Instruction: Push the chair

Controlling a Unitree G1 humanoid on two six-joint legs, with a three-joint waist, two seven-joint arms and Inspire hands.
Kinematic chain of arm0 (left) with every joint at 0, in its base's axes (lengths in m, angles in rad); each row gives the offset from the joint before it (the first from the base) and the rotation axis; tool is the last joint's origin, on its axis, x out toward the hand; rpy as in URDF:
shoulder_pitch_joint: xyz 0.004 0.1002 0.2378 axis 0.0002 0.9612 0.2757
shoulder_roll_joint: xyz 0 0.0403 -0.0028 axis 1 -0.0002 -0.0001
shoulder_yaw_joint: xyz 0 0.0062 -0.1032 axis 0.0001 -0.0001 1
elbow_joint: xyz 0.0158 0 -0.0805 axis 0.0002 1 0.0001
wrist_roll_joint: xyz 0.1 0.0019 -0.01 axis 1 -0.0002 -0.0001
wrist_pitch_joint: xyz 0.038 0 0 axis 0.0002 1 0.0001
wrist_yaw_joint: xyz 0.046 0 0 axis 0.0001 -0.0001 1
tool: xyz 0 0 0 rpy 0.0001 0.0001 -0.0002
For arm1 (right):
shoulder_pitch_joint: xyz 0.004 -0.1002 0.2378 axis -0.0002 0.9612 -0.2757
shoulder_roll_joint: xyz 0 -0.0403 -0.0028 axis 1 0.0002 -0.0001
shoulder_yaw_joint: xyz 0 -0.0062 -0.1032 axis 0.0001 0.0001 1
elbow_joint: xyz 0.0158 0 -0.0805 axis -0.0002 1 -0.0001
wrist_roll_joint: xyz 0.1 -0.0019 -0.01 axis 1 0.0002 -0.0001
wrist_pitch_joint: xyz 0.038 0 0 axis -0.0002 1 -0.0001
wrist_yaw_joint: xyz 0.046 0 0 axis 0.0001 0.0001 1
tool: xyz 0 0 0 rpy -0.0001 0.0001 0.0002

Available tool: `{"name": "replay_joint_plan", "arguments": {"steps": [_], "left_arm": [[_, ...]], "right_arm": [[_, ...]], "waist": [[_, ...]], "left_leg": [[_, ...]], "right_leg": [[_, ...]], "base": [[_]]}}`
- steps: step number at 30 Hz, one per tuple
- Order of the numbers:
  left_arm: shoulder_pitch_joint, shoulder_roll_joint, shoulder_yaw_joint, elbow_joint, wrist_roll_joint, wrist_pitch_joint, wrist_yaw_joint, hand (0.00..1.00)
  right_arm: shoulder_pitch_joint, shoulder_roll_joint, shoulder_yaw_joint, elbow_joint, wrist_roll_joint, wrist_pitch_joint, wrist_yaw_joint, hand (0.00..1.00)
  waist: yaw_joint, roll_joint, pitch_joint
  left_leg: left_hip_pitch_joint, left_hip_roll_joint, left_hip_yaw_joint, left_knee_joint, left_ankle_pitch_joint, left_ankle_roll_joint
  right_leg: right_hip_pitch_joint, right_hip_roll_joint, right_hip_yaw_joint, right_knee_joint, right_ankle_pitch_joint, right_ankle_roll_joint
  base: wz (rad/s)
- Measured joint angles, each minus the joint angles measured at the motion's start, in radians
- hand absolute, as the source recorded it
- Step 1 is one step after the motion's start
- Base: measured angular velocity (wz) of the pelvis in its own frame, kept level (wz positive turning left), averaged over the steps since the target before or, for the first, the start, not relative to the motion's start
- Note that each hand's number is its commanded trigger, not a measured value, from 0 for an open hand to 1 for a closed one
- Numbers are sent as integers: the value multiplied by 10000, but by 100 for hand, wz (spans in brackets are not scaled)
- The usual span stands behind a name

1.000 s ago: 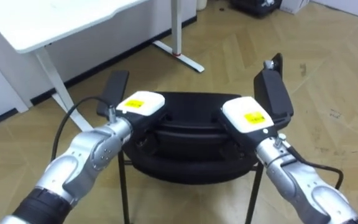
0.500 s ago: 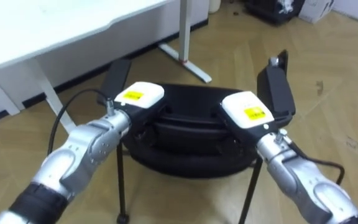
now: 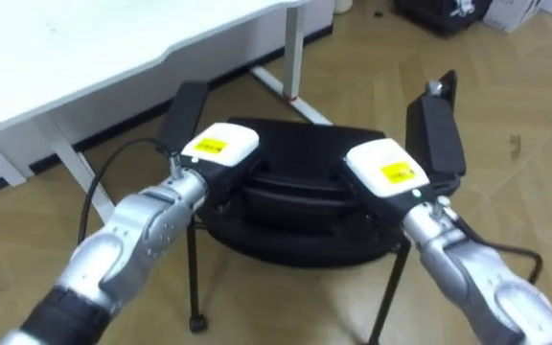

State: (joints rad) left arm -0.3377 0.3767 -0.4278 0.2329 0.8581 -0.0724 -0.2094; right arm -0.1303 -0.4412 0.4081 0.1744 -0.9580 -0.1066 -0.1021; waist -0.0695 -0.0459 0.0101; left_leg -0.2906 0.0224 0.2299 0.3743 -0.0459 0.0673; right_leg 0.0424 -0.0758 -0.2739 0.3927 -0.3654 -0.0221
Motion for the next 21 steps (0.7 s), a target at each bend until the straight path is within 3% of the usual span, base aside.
{"name": "replay_joint_plan", "arguments": {"steps": [3, 4, 7, 8, 10, 11, 12, 13, 14, 15, 16, 17, 18, 19, 20, 21], "left_arm": [[-10, 36, 32, 26, 5, -13, 43, 100], [-74, 13, 31, 36, 37, -17, 28, 100], [-108, -13, 25, 62, 84, 23, 23, 100], [-114, -65, -4, 163, 83, 18, 57, 100], [-124, -107, -113, 309, 96, 11, 96, 100], [-154, -103, -255, 376, 102, -6, 114, 100], [-220, -55, -425, 429, 100, -27, 136, 100], [-286, 34, -434, 422, 77, -109, 210, 100], [-301, 60, -372, 422, 77, -146, 235, 100], [-300, 68, -149, 433, 65, -190, 274, 100], [-306, 72, -23, 492, 37, -217, 311, 100], [-315, 76, 4, 540, 6, -234, 360, 100], [-381, 90, 15, 625, 5, -279, 465, 100], [-498, 29, 31, 676, 34, -313, 469, 100], [-571, -111, -8, 802, 76, -282, 519, 100], [-678, -192, -109, 906, 101, -252, 491, 100]], "right_arm": [[-25, 73, 2, -6, -129, -61, 12, 100], [-26, 8, -2, -21, -127, -88, -8, 100], [-40, 11, -3, -14, -109, -91, 8, 100], [-29, -1, 59, 31, -103, -100, -25, 100], [110, 35, 67, 186, -108, -122, -136, 100], [246, 44, 67, 253, -98, -158, -225, 100], [324, 27, 70, 354, -104, -307, -315, 100], [264, 100, 75, 434, -122, -392, -408, 100], [191, 144, 82, 470, -158, -395, -478, 100], [-106, 142, 129, 518, -349, -424, -551, 100], [-296, 130, 156, 548, -454, -474, -553, 100], [-335, 127, 163, 548, -488, -473, -565, 100], [-354, 121, 162, 547, -522, -471, -635, 100], [-369, 103, 156, 529, -562, -469, -783, 100], [-364, 65, 151, 565, -556, -449, -827, 100], [-343, -33, 130, 641, -570, -446, -767, 100]], "waist": [[-1, -65, 13], [-70, -176, 13], [-70, -276, 30], [-98, -285, 36], [-139, -276, 42], [-179, -270, 44], [-258, -229, 56], [-231, -142, 113], [-232, -41, 179], [-302, 227, 336], [-376, 350, 343], [-395, 342, 339], [-383, 162, 332], [-483, 30, 308], [-526, 73, 303], [-702, 33, 314]], "left_leg": [[297, -242, 472, 12, -538, 118], [631, -411, 565, -151, -646, 165], [942, -692, 592, -118, -850, 342], [1119, -762, 564, -61, -988, 384], [1434, -771, 171, -36, -1178, 379], [1608, -708, -260, -42, -1241, 376], [1733, -687, -957, -39, -1265, 351], [1727, -671, -1896, 0, -1356, 194], [1726, -645, -2321, 17, -1406, 107], [1709, -608, -2954, 32, -1441, 32], [1647, -712, -3505, 44, -1447, -41], [1641, -795, -3804, 81, -1484, -128], [1591, -997, -4212, 312, -1674, -382], [1305, -1177, -4302, 830, -2121, -573], [1197, -1006, -3992, 1010, -2208, -588], [1209, -559, -2974, 982, -2194, -570]], "right_leg": [[392, -380, -13, 72, 16, 253], [318, -642, -57, 586, -89, 439], [-299, -1130, -19, 2485, 97, 596], [-512, -1315, -17, 3334, 441, 592], [-661, -1358, -2, 4247, 1271, 559], [-806, -1322, 1, 4763, 2055, 546], [-1103, -1220, 56, 5260, 2569, 588], [-1621, -959, 407, 5630, 1990, 550], [-1886, -798, 539, 5633, 1629, 523], [-2460, -550, 785, 5329, 1227, 535], [-2833, -590, 965, 4604, 1117, 569], [-2883, -626, 1194, 3979, 1116, 573], [-2721, -614, 1898, 2246, 1113, 674], [-2328, -637, 2140, 1497, 898, 707], [-2194, -685, 1579, 1479, 860, 642], [-1780, -665, 880, 1216, 836, 549]], "base": [[-1], [12], [5], [21], [35], [60], [57], [33], [10], [26], [42], [64], [92], [107], [130], [124]]}}
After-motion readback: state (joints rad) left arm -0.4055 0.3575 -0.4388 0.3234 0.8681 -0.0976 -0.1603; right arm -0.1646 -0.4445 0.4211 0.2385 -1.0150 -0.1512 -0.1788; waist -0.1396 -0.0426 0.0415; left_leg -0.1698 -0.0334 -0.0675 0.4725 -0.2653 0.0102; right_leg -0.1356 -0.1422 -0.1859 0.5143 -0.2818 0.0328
